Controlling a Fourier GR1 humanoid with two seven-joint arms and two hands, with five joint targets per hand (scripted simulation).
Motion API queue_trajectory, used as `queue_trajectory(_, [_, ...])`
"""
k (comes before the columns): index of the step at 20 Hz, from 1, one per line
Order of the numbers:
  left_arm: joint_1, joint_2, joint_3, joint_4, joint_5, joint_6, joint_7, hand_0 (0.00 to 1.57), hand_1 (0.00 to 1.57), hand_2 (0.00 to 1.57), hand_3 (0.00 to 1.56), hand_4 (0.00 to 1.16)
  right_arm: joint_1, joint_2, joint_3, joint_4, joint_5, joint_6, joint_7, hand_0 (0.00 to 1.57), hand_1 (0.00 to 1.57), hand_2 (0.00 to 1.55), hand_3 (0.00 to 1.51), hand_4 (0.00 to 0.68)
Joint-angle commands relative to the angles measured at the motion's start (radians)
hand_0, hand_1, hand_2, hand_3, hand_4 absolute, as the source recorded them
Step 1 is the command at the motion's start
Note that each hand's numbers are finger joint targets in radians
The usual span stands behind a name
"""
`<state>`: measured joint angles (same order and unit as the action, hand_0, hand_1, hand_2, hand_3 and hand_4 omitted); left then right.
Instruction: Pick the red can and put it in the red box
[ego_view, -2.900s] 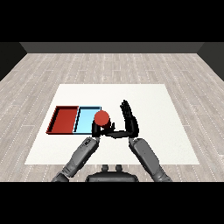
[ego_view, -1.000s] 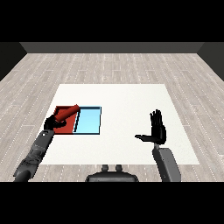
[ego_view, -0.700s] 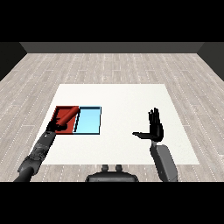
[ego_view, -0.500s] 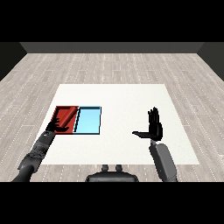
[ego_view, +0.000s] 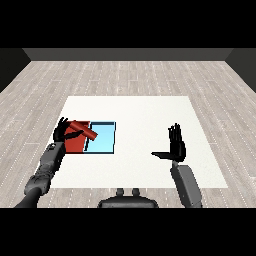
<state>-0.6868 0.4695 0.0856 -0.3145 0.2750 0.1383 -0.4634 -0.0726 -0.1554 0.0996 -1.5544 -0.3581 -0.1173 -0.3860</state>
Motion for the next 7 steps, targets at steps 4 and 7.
queue_trajectory(4, [0.054,-0.217,0.105,-0.255,0.183,-0.233,-0.296,0.0,0.0,0.0,0.0,0.0,0.005,-0.03,0.0,0.016,0.023,0.023,-0.017,0.0,0.0,0.0,0.0,0.0])
queue_trajectory(7, [0.158,-0.239,0.052,-0.406,0.182,-0.279,-0.266,0.0,0.0,0.0,0.0,0.0,0.021,-0.045,0.008,0.036,0.023,0.075,-0.045,0.0,0.0,0.0,0.0,0.0])
